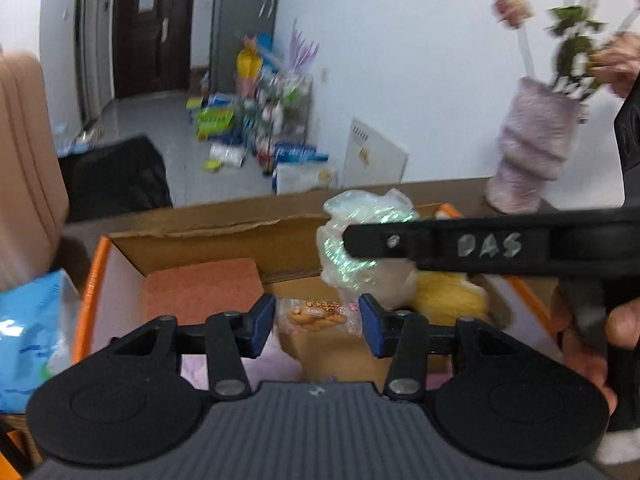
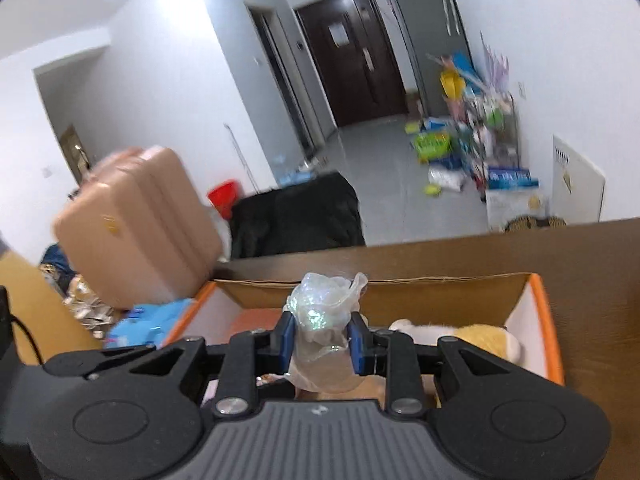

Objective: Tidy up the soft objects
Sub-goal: 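Carry the clear bag and snack packet into the box and open both grippers, then move both grippers back over the table toward the blue milk carton, then close both grippers on the blue milk carton and lift it, then carry the blue carton into the box and open both grippers, then move both grippers back over the table toward the blue fluffy plush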

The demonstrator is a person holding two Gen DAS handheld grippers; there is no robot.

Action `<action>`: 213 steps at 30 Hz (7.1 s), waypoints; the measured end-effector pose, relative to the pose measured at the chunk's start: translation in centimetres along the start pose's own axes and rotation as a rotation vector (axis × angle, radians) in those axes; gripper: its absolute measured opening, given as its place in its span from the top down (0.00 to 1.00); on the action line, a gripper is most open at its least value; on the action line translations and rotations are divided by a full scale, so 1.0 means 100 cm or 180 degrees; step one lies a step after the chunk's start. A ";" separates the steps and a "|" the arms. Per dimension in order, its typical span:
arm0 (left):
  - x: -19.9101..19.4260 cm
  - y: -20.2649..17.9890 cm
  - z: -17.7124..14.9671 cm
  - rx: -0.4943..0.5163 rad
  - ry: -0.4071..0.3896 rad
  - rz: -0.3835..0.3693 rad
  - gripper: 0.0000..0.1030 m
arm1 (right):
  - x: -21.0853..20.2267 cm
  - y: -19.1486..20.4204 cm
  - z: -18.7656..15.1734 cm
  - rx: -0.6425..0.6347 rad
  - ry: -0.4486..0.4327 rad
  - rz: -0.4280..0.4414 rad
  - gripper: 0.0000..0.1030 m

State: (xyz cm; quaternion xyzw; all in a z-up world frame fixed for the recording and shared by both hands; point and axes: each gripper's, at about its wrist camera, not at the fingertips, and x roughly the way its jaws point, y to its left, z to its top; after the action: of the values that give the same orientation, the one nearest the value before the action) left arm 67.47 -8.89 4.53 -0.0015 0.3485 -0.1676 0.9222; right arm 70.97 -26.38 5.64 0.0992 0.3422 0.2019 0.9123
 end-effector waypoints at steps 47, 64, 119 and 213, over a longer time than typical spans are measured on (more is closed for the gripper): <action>-0.356 -0.073 -0.313 -0.0307 -0.1009 0.1113 0.00 | -0.342 0.114 -0.350 -0.0621 -0.0648 -0.0528 0.22; -0.272 -0.082 -0.275 -0.0753 -0.0566 0.0276 0.28 | -0.284 0.089 -0.295 -0.0730 -0.0555 -0.0269 0.55; -0.158 -0.044 -0.224 -0.1361 -0.0175 -0.0184 0.75 | -0.152 0.025 -0.236 0.0126 0.0173 0.0616 0.82; -0.333 -0.118 -0.327 -0.0202 -0.0765 0.0305 0.00 | -0.348 0.075 -0.391 0.0194 -0.0772 -0.0218 0.35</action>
State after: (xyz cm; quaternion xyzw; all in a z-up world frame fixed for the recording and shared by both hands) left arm 19.45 -5.97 2.54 -0.0340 0.2403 -0.1108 0.9637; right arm 18.91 -33.14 -0.81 0.1388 0.2385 0.1467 0.9499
